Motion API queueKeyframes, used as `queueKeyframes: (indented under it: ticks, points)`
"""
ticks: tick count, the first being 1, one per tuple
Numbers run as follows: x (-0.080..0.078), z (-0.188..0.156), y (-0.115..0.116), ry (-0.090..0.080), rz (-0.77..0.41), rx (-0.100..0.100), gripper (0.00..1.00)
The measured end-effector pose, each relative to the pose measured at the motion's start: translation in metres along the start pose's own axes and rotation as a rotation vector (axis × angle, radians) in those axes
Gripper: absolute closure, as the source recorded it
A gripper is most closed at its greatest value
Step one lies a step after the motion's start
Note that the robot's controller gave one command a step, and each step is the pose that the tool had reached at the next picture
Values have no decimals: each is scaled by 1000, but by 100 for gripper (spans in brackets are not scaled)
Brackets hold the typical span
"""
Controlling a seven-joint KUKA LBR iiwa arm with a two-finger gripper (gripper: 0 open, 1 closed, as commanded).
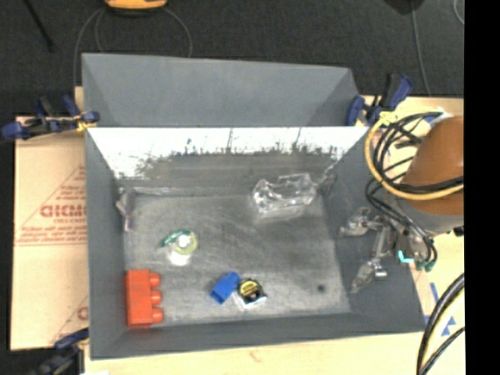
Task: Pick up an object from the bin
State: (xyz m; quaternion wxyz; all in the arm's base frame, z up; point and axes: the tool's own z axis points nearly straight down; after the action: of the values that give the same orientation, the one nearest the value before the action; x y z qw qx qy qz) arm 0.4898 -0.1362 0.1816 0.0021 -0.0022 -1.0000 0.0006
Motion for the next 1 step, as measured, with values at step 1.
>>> queueKeyframes:
  ticks: [1]
  points:
    - [-10,86,94,-1,31,-6,0]
